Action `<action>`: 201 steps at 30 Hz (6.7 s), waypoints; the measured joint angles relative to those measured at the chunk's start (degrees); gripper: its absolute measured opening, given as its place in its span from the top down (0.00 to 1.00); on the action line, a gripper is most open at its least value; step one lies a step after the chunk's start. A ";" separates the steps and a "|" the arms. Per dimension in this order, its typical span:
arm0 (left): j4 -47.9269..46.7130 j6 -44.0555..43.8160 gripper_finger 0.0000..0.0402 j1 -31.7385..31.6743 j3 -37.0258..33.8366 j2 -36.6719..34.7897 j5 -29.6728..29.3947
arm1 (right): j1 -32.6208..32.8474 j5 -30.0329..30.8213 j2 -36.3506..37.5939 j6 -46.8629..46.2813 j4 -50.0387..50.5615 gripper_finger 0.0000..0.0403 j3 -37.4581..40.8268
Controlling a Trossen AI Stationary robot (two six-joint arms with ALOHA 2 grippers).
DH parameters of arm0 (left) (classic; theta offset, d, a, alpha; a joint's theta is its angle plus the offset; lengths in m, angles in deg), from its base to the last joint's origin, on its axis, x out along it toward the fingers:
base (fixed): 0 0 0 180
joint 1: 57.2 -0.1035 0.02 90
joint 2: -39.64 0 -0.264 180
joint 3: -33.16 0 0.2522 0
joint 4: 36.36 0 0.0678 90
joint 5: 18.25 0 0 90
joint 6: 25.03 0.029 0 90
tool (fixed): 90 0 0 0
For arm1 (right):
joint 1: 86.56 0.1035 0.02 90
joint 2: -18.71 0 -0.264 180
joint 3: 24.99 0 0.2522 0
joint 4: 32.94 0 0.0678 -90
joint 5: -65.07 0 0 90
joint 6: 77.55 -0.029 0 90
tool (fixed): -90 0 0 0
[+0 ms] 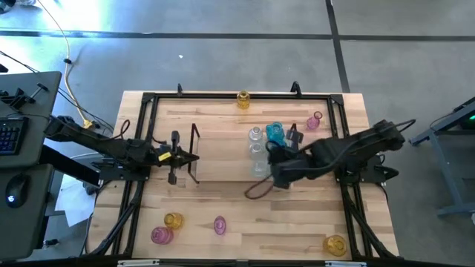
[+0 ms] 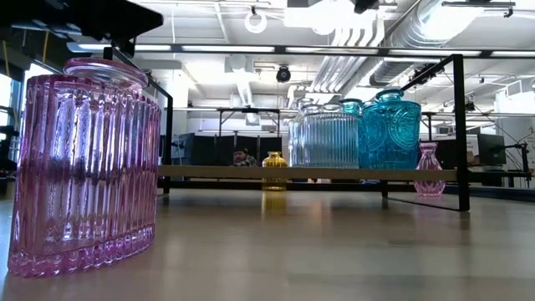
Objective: Sort vases onto shelf
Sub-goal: Put the bottom right yellow vase on the shelf
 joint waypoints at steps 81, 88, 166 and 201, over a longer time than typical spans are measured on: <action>-9.35 2.82 1.00 0.00 -5.96 -21.42 -28.12 | 5.39 1.10 54.85 11.38 -33.40 1.00 54.42; -9.40 2.82 1.00 0.00 -5.96 -21.42 -28.12 | 15.35 0.38 48.40 -1.87 -27.02 1.00 54.42; -9.43 2.82 1.00 0.01 -5.96 -21.41 -28.10 | 50.88 -35.80 1.40 -84.05 -11.22 0.60 29.97; -9.44 2.82 1.00 0.02 -5.96 -21.40 -28.11 | 50.88 -30.10 1.49 -83.63 -18.71 0.56 29.86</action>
